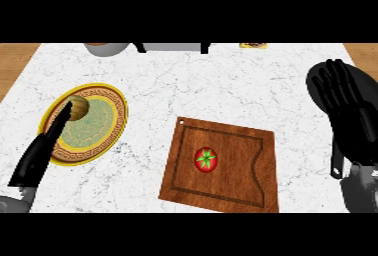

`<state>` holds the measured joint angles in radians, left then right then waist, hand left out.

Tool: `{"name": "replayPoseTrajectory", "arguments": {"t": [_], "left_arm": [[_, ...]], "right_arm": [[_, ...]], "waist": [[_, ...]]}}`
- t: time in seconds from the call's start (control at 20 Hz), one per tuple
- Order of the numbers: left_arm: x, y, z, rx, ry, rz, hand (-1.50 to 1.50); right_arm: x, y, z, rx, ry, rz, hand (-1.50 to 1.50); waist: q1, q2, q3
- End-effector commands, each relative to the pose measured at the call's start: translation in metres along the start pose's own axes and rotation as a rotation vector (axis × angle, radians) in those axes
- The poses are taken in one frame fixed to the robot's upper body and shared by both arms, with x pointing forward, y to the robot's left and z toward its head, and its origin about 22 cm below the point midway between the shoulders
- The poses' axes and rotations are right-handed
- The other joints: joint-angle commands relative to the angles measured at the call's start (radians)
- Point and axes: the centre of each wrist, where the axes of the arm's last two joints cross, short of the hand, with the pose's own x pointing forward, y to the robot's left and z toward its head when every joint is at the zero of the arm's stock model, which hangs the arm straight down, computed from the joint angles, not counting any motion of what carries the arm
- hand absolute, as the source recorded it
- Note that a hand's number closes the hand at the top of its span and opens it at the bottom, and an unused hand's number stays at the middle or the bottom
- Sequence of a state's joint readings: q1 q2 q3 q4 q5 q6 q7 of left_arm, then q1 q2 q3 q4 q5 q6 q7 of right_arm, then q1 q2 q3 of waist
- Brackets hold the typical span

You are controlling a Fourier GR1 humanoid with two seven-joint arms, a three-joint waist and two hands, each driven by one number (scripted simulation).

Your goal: Pick the tomato from the cutting board and place it in the pan

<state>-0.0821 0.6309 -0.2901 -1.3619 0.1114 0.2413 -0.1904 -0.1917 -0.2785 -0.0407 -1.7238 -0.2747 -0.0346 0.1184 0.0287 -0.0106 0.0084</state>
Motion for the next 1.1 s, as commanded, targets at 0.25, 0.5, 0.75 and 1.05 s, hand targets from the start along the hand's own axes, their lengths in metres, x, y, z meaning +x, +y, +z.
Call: {"name": "replayPoseTrajectory", "arguments": {"t": [0.25, 0.5, 0.75, 1.05], "left_arm": [[0.052, -0.022, -0.038, 0.09, 0.009, 0.453, 0.0], [0.055, -0.031, -0.031, 0.096, 0.108, 0.551, 0.0], [0.069, -0.025, -0.035, 0.111, 0.105, 0.532, 0.0], [0.067, -0.02, -0.023, 0.112, 0.092, 0.544, 0.0]], "right_arm": [[0.035, 0.089, -0.044, 0.484, -0.214, -0.159, 1.5], [-0.01, 0.033, 0.001, 0.356, -0.24, 0.345, 1.5], [-0.033, -0.005, 0.02, 0.384, -0.177, 0.549, -1.5], [0.02, 0.031, 0.005, 0.51, -0.265, 0.651, -1.5]], "waist": [[0.033, 0.016, -0.008], [-0.034, 0.008, -0.007], [-0.033, 0.011, -0.007], [-0.025, 0.009, -0.009]]}}
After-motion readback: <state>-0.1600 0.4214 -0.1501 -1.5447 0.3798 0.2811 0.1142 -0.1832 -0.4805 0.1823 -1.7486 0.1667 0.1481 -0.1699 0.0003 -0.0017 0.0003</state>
